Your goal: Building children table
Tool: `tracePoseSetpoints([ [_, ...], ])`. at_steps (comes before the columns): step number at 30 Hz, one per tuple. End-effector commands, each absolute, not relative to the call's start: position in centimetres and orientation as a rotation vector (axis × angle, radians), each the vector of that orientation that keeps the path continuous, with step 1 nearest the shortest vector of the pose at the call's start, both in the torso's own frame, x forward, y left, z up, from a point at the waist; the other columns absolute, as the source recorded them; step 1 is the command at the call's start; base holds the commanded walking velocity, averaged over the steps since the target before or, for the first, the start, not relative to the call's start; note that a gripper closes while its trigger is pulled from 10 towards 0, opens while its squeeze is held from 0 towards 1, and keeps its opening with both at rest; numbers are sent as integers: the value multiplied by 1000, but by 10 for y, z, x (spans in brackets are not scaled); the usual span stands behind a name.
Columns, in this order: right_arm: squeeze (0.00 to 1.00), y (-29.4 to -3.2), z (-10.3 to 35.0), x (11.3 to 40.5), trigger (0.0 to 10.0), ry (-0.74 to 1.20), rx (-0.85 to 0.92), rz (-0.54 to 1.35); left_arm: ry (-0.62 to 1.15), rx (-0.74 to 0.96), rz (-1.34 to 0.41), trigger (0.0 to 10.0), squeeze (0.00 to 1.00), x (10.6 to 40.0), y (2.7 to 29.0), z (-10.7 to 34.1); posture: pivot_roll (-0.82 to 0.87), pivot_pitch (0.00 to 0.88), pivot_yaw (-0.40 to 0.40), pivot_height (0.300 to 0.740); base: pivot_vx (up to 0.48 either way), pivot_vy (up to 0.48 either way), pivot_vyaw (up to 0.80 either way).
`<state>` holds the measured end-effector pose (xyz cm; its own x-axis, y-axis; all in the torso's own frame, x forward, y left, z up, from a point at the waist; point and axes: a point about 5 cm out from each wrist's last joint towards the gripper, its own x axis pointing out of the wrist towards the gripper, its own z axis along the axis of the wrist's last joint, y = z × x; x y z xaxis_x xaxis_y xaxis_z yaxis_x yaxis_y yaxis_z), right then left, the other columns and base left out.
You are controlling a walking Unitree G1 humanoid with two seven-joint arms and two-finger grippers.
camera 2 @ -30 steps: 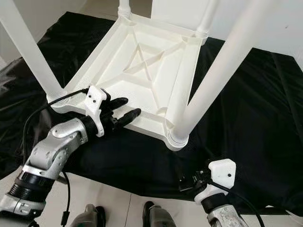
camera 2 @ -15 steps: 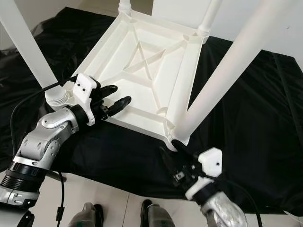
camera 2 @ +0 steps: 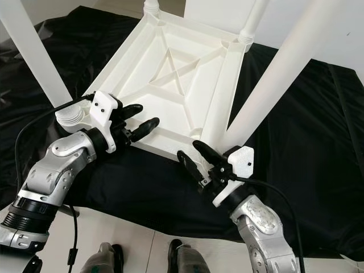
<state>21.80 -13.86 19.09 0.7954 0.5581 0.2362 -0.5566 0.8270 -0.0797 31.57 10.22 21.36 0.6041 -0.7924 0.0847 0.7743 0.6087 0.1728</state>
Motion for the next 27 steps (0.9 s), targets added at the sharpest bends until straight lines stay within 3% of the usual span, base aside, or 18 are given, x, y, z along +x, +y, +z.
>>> tracePoseSetpoints([
  [1,0,-146,190,219,10000,-247,0,543,-160,142,-963,10000,0,311,98,211,74,217,-91,740,0,0,0],
  [5,0,-180,190,215,10000,-263,-45,264,-154,131,-973,10000,0,312,97,210,38,217,-62,740,0,0,0],
  [11,0,-200,193,213,10000,-280,-67,91,-146,124,-1000,10000,0,312,93,208,23,216,-50,740,0,0,0],
  [15,0,-194,191,212,10000,-270,-55,121,-143,122,-1012,10000,0,311,90,206,20,215,-47,740,0,0,0],
  [19,0,-165,187,210,10000,-261,-32,276,-146,129,-1041,10000,0,309,83,206,31,215,-55,740,0,0,0],
  [27,0,-156,187,214,10000,-267,-34,300,-160,127,-1040,10000,0,307,81,208,46,222,-66,740,0,0,0],
])
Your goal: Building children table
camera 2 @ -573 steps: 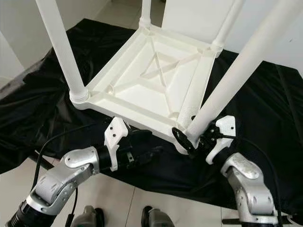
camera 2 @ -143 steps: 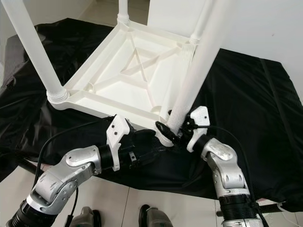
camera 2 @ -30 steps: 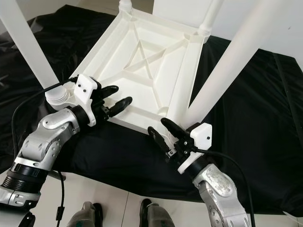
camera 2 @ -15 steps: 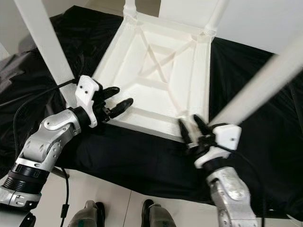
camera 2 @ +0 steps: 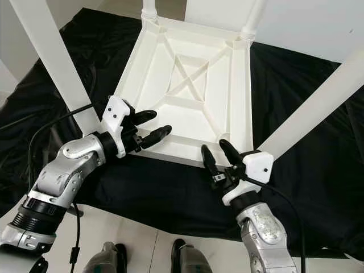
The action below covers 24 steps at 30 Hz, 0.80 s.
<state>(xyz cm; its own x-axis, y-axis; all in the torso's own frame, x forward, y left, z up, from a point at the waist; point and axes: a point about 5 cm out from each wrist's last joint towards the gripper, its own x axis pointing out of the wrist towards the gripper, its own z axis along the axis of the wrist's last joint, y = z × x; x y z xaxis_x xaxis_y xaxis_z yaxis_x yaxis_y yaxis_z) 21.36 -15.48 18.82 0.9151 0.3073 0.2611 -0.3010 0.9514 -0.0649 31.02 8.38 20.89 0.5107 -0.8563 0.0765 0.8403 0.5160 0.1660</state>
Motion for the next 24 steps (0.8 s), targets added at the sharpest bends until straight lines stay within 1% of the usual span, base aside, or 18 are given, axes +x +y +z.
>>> tracePoseSetpoints([
  [1,0,-156,187,216,10000,-272,-36,294,-169,110,-1026,10000,0,307,80,210,48,224,-66,740,0,0,0],
  [5,0,-154,189,219,10000,-284,-32,285,-185,74,-985,10000,0,308,77,214,50,226,-65,740,0,0,0],
  [8,0,-152,194,223,10000,-313,-34,268,-179,31,-872,10000,0,311,71,208,47,228,-67,740,0,0,0],
  [9,0,-152,194,223,10000,-313,-34,268,-179,31,-872,10000,0,311,71,208,47,228,-67,740,0,0,0],
  [10,0,-151,196,224,10000,-320,-35,268,-173,25,-835,10000,0,312,69,205,47,228,-68,740,0,0,0],
  [11,463,-151,196,224,10000,-325,-36,265,-166,13,-797,10000,0,313,69,203,49,230,-68,740,0,0,0],
  [13,463,-151,197,224,10000,-327,-37,264,-163,7,-775,10000,0,314,69,201,49,230,-68,740,0,0,0],
  [14,1000,-150,197,224,10000,-332,-37,265,-161,-8,-735,10000,0,315,70,200,51,231,-69,740,0,0,0],
  [16,1000,-148,198,225,10000,-342,-28,275,-153,-55,-653,10000,0,316,71,197,56,234,-69,740,0,0,0],
  [17,1000,-148,198,225,10000,-342,-28,275,-153,-55,-653,10000,0,316,71,197,56,234,-69,740,0,0,0],
  [18,1000,-147,199,226,10000,-347,-29,276,-152,-66,-613,10000,0,316,72,196,57,235,-69,740,0,0,0],
  [24,1000,-142,201,229,10000,-369,-49,304,-164,-96,-538,10000,0,312,75,193,69,236,-75,740,0,0,0],
])
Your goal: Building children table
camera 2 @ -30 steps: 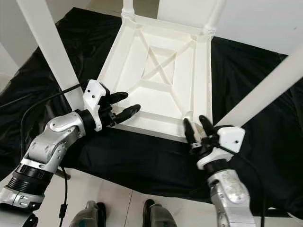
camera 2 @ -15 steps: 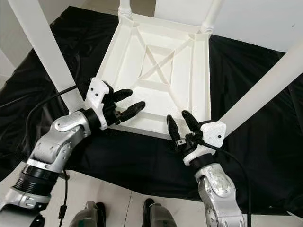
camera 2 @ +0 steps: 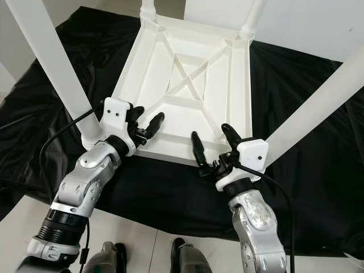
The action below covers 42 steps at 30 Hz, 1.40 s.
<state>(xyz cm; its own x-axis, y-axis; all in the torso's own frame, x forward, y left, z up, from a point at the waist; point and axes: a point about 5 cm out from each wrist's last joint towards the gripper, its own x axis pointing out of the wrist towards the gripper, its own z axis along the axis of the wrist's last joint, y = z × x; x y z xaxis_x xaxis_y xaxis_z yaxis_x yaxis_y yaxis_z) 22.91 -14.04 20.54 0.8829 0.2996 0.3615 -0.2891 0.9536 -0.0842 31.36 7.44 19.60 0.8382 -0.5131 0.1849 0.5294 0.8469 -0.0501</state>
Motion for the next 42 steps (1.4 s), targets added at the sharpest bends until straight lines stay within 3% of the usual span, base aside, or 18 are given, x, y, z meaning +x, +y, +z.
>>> tracePoseSetpoints([
  [1,1000,-141,201,230,10000,-369,-57,306,-171,-87,-522,10000,0,311,76,193,71,234,-76,740,0,0,0],
  [5,1000,-141,199,232,10000,-361,-70,309,-190,-63,-490,10000,0,309,81,194,73,230,-76,740,0,0,0],
  [6,0,-141,197,233,10000,-353,-74,306,-195,-53,-475,10000,0,309,84,193,74,228,-77,740,0,0,0],
  [16,0,-140,183,242,10000,-325,-49,256,-246,-48,-325,10000,0,300,102,189,71,204,-72,740,0,0,0],
  [30,0,-134,171,243,10000,-305,-61,291,-192,-61,-295,10000,0,275,111,161,72,206,-82,740,0,0,0],
  [42,0,-134,169,243,10000,-316,-88,308,-210,-44,-255,10000,0,282,115,168,63,212,-72,740,0,0,0],
])
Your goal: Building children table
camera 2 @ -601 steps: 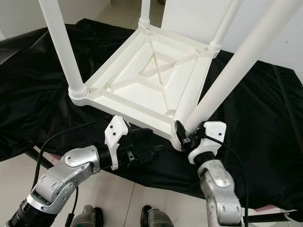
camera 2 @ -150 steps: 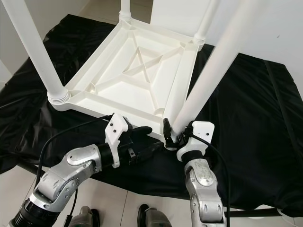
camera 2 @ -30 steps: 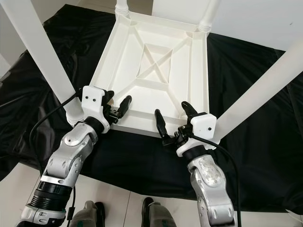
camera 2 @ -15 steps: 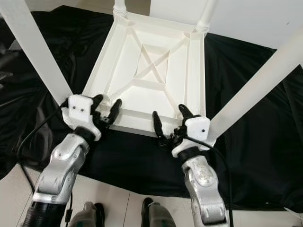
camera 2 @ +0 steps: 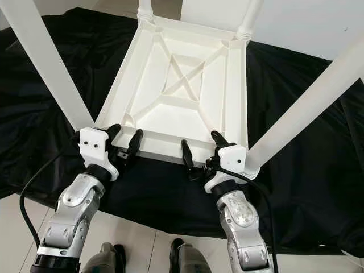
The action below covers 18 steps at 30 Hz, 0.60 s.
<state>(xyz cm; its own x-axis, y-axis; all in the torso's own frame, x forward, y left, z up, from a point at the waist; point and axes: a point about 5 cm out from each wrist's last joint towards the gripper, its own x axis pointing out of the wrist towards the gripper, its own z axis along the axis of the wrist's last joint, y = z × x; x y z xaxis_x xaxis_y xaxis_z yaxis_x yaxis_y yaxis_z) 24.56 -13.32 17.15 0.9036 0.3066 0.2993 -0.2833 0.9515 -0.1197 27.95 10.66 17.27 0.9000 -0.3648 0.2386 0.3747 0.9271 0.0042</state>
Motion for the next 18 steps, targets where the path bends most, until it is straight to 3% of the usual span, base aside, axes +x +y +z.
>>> tracePoseSetpoints([
  [1,0,-133,170,241,10000,-325,-96,318,-223,-32,-239,10000,0,283,116,171,66,211,-66,740,0,0,0],
  [14,0,-138,147,233,10000,-270,-94,326,-213,12,-283,10000,0,274,115,150,73,208,-60,740,0,0,0],
  [18,0,-144,155,214,10000,-286,-90,332,-224,29,-300,10000,0,259,122,154,69,211,-51,740,0,0,0],
])
